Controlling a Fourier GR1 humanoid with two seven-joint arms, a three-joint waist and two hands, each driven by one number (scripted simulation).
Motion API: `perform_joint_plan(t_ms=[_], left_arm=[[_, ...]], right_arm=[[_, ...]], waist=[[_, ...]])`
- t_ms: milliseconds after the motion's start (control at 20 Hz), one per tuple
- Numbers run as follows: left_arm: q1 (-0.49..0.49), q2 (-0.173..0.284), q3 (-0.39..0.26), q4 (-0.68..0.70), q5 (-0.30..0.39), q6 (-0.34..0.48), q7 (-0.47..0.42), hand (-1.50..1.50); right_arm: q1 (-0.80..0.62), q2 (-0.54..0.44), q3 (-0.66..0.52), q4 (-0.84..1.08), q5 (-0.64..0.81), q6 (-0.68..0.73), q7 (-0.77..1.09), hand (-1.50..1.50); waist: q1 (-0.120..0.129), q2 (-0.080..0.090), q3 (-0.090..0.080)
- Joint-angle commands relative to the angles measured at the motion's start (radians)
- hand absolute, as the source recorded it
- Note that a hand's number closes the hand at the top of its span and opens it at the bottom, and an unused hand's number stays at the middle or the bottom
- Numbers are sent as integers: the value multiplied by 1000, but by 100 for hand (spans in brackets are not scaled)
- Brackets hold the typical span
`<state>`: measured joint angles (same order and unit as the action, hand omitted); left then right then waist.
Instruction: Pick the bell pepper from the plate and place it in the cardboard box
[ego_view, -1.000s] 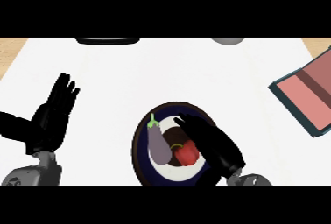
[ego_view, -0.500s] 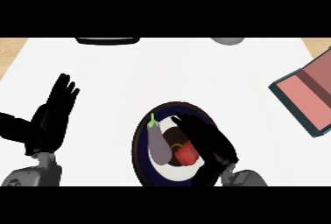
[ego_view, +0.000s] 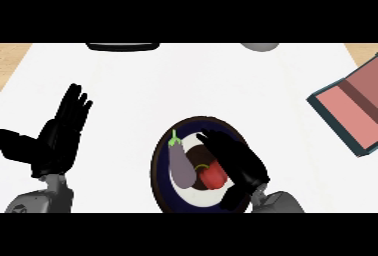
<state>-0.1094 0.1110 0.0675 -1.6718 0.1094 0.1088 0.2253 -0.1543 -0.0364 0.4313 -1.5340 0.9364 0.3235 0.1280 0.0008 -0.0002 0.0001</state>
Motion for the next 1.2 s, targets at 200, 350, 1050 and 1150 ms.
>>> perform_joint_plan(t_ms=[200,350,1050,1150], left_arm=[[13,-10,1,-34,-7,6,29,0],[24,-29,-2,10,-15,5,-24,0],[2,40,66,8,47,-72,14,0],[10,-21,17,65,4,-44,-59,0]], right_arm=[[11,6,88,53,113,-125,-71,150],[34,16,125,-19,155,-145,-50,150],[175,-110,184,-328,298,-55,54,150],[198,-100,210,-381,315,-70,62,150]], waist=[[1,0,0],[-2,0,0],[-5,-2,0],[-5,-1,0]])
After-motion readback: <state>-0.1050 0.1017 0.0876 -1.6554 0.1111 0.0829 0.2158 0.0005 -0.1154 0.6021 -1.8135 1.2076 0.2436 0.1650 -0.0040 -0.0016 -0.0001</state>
